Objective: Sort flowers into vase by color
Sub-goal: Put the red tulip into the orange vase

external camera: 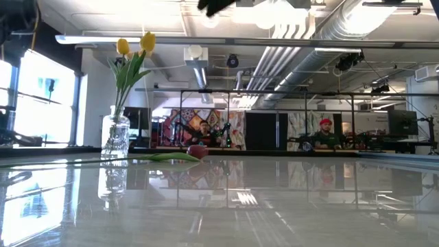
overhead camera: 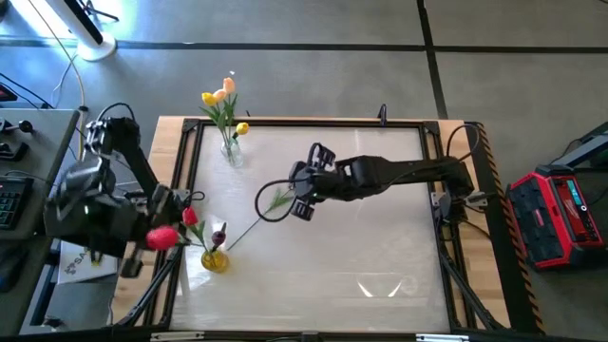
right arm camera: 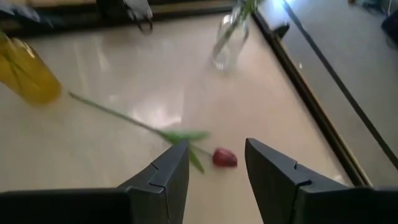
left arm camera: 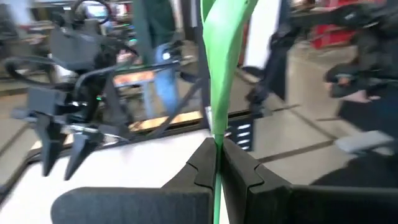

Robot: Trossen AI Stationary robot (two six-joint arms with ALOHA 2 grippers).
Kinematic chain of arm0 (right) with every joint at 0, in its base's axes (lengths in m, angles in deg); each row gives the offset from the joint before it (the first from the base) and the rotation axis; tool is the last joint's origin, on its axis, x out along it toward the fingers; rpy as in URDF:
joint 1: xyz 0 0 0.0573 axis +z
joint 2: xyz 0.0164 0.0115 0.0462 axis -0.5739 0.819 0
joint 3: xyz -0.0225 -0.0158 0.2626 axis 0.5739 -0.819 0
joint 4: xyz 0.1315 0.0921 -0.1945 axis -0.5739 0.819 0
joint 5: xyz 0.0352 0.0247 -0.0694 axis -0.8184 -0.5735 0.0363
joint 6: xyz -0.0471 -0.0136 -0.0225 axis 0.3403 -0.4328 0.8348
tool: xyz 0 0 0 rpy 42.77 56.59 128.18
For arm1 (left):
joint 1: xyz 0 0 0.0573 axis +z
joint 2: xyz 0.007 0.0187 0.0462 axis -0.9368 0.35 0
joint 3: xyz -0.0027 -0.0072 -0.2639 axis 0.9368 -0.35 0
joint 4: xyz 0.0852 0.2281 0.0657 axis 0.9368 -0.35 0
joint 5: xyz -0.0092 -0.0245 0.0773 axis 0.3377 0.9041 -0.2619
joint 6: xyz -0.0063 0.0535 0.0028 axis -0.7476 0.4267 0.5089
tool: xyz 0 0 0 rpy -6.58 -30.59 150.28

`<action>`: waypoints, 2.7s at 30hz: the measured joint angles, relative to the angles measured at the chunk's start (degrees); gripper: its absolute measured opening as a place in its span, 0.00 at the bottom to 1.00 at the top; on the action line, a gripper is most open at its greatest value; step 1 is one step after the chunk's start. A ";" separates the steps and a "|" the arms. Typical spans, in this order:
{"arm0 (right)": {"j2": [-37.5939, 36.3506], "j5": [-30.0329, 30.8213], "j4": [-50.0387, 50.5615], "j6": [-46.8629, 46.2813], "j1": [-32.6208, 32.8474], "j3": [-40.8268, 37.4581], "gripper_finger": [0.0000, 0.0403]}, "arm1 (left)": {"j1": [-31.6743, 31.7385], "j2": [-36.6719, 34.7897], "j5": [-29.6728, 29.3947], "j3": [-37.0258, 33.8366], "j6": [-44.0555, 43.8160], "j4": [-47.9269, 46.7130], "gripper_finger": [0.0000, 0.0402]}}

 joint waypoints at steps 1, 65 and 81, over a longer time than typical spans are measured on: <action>0.00 0.00 0.07 -0.14 -0.01 -1.11 0.36 | -1.17 0.84 -2.68 -0.79 -0.64 0.27 0.00; -34.75 -9.11 -22.71 -15.16 0.54 -20.72 0.36 | -10.91 -7.17 -16.42 -22.73 -31.16 -6.62 0.00; -34.38 5.01 -21.26 -19.20 9.03 -20.72 0.36 | -13.19 -5.65 -20.26 -28.51 -23.81 4.69 0.00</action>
